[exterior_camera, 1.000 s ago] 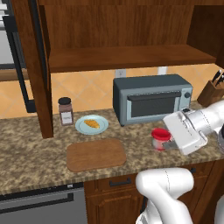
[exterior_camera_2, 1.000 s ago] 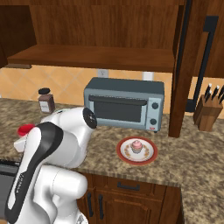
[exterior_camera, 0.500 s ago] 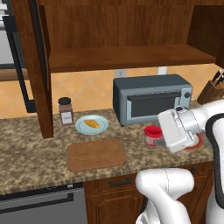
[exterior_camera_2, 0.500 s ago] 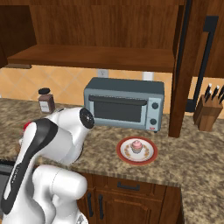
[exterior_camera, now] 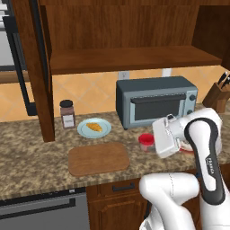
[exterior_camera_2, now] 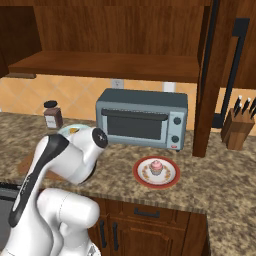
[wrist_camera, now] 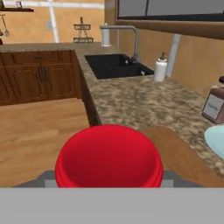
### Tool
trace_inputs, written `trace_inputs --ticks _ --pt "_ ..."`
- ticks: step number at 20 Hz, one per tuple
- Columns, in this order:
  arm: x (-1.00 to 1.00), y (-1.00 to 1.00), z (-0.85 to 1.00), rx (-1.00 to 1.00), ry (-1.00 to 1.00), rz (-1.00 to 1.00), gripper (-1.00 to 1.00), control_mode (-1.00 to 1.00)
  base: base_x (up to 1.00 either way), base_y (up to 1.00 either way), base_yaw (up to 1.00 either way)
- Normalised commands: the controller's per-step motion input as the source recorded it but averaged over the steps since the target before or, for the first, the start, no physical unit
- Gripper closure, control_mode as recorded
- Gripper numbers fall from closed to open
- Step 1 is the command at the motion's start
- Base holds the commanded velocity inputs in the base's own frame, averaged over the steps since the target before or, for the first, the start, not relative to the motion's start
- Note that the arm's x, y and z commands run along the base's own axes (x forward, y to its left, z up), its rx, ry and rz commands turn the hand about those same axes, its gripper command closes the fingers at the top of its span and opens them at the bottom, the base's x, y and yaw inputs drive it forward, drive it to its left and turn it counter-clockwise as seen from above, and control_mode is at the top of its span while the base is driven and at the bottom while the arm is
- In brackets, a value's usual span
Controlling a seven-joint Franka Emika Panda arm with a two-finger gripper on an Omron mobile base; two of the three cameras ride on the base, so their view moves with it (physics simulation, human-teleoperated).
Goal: From the different types of pastries on the counter, select a croissant and place it on the cutting board. Then retrieve a jar of jam from the cabinet and place it alongside the croissant on the cutting board.
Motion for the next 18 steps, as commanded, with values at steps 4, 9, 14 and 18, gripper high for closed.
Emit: trace_inputs --ticks 4,9,14,18 --pt "0.76 0.21 -0.76 0.0 0.0 -0.09 1.0 -1.0 0.0 0.0 0.0" --pt "0.89 0.19 -0.48 0.0 -0.02 -0.11 1.0 -1.0 0.0 0.0 0.0" --pt "0.11 0.17 -0.38 0.0 0.08 0.01 1.0 -1.0 0.0 0.0 0.0" --pt "-0.31 0.58 -0.47 0.0 0.04 0.15 1.0 -1.0 0.0 0.0 0.0"
